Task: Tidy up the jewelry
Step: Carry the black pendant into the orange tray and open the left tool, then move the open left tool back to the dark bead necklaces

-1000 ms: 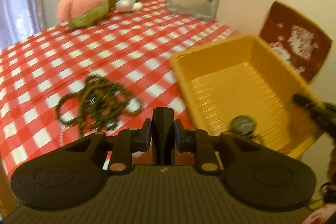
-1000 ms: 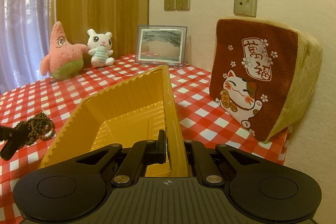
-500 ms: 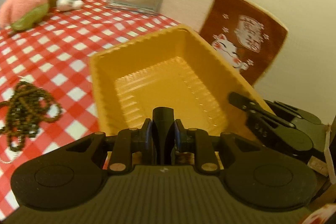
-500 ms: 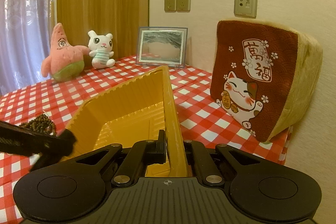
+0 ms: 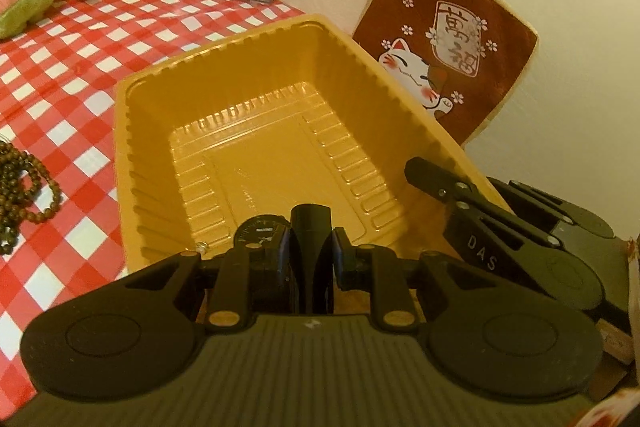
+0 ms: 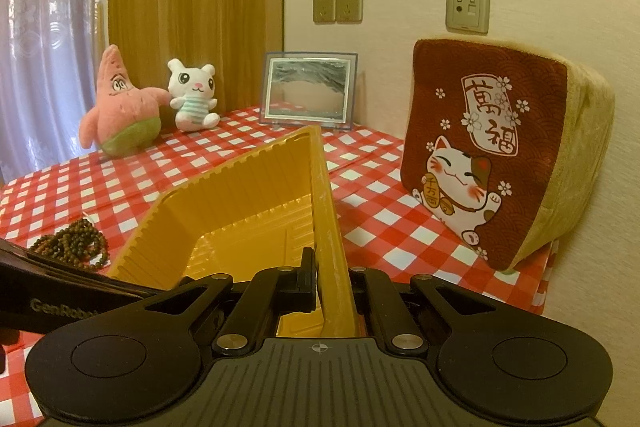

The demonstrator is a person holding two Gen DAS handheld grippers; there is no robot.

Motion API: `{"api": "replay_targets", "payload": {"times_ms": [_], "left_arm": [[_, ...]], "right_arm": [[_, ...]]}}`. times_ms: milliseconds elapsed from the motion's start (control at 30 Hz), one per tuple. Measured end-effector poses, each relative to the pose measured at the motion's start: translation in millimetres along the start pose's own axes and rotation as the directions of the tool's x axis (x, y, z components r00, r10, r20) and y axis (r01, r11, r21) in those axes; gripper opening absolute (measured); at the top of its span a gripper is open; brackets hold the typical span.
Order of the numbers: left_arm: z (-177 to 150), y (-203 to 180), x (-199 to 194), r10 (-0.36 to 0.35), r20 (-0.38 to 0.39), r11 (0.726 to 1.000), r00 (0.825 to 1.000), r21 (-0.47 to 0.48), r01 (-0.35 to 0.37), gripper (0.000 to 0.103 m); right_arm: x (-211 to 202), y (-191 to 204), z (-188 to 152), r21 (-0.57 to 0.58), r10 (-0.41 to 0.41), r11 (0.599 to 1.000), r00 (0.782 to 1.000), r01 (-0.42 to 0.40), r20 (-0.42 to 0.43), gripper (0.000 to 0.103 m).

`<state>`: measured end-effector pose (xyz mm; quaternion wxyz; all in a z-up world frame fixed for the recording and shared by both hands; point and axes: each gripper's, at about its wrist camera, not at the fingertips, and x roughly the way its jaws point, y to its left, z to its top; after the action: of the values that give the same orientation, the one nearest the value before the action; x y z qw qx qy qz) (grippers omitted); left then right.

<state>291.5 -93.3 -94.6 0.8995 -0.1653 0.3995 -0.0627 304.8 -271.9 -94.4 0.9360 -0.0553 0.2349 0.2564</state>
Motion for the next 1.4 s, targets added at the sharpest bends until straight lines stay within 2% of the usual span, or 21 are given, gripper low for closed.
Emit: {"api": "replay_targets", "payload": {"times_ms": [233,600,867,1067,1167,1400], "left_arm": [[-2,-3,11,-0.010,-0.026,1.000,1.000,-0.001,0.010,0.020],[6,-1,-3,-0.016,0.021,1.000,1.000,-0.019,0.016,0.023],[8,8,-17,0.007,0.053,0.999,0.999,-0.046,-0.005,0.024],[0,25,-39,0.066,0.088,0.995,0.994,-0.081,-0.059,0.025],[-7,39,-50,0.117,0.094,0.989,0.989,-0.103,-0.107,0.027],[-24,81,-75,0.250,0.073,0.954,0.966,-0.187,-0.233,0.029]], "right_arm": [[0,-1,0,0.000,0.001,1.000,1.000,-0.001,0.000,0.005],[3,-3,1,-0.006,0.002,1.000,1.000,-0.002,-0.004,0.005],[3,-4,0,-0.009,0.003,1.000,1.000,-0.003,-0.005,0.005],[3,-4,0,-0.007,0.003,1.000,1.000,-0.003,-0.005,0.005],[2,-4,1,-0.005,0.004,1.000,1.000,-0.004,-0.004,0.005],[2,-5,1,-0.003,0.005,1.000,1.000,-0.005,-0.005,0.005]]}}
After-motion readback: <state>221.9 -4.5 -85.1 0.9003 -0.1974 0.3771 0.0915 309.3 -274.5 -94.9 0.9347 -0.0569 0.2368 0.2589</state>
